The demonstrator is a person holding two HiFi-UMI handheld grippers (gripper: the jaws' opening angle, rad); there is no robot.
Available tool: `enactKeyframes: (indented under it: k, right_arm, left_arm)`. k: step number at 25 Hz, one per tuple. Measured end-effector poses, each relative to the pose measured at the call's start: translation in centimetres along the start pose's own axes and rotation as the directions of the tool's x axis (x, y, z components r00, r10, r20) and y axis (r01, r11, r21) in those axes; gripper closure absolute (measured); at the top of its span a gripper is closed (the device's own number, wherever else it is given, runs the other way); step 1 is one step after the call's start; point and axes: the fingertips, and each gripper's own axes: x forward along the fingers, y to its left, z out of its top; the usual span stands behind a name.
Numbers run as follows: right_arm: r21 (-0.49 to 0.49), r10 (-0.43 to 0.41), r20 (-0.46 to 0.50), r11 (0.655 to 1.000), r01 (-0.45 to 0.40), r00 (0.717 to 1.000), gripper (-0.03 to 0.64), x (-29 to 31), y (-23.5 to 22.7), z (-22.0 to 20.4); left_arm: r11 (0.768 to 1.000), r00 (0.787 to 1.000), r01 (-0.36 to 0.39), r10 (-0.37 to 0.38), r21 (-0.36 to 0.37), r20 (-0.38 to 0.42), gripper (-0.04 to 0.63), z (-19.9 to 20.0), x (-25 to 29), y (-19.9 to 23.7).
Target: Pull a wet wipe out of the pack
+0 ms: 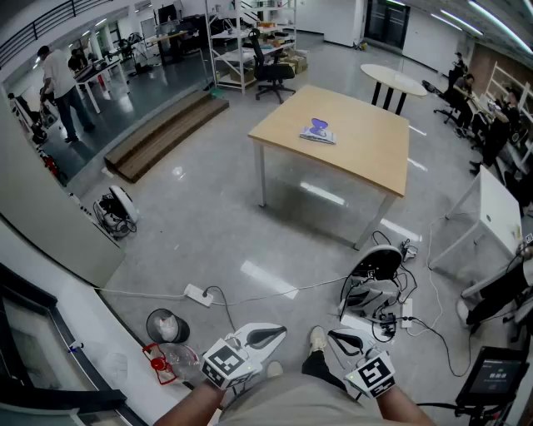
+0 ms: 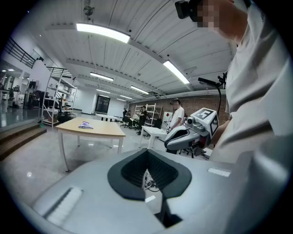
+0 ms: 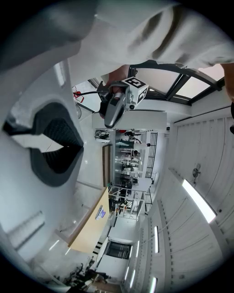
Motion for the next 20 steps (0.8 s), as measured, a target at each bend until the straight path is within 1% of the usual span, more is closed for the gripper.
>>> enactKeyframes:
  k: [6,11,14,16,20]
  right_arm:
    - [-0.005,0.0,0.004,1.0,0.001,1.0,0.614,-0.1,0.0,0.7]
    - [-0.015,-0.001,-0.003,1.0,0.001,1.0,0.614,-0.2,0.5,1.2]
    - [-0.002,-0.006,0.013,1.0,0.006,1.0,0.614,0.0,0.5,1.5]
    - [0.012,-0.007,0.027,1.0,0.007,1.0,0.615,0.3,0.4,1.7]
    - [0.015,0.014,0.037,1.0,-0.014,0.999,0.615,0.5,0.7,1.6]
  left_arm:
    - [0.999,1.0,-0.002,0.002,0.034,0.001,0.591,0.7,-0.2,0.4]
    - [1.0,1.0,-0.009,0.009,0.016,-0.001,0.591,0.6,-1.2,0.1]
    - [1.0,1.0,-0.013,0.013,0.028,-0.008,0.591,0.2,-1.6,0.1]
    - [1.0,1.0,-0.019,0.019,0.023,-0.009,0.591,0.0,-1.9,0.2]
    - [0.999,0.999,-0.033,0.034,0.026,-0.011,0.591,-0.3,-2.4,-0.1]
